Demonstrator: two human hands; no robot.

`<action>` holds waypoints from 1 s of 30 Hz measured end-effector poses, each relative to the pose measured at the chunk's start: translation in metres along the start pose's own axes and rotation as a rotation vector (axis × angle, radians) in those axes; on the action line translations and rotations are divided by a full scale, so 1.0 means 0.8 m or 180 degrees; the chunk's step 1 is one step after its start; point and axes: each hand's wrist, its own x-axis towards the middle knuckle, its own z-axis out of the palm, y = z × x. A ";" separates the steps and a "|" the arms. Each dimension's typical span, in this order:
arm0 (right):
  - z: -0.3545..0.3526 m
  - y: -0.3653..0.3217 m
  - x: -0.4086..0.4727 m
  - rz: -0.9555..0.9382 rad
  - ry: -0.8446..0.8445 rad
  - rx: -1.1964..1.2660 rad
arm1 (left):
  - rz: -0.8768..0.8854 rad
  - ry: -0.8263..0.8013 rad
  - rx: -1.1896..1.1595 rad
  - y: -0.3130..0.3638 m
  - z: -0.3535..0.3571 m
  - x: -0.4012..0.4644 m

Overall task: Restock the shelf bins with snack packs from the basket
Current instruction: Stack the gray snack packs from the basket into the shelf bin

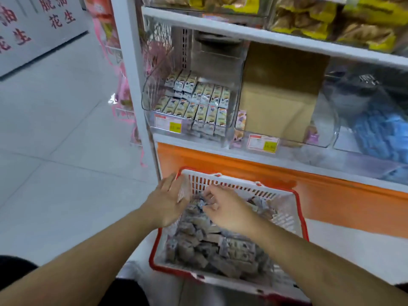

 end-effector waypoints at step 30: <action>-0.024 0.028 0.036 0.0685 -0.0116 0.1858 | -0.0554 -0.0322 -0.1075 0.049 -0.043 0.014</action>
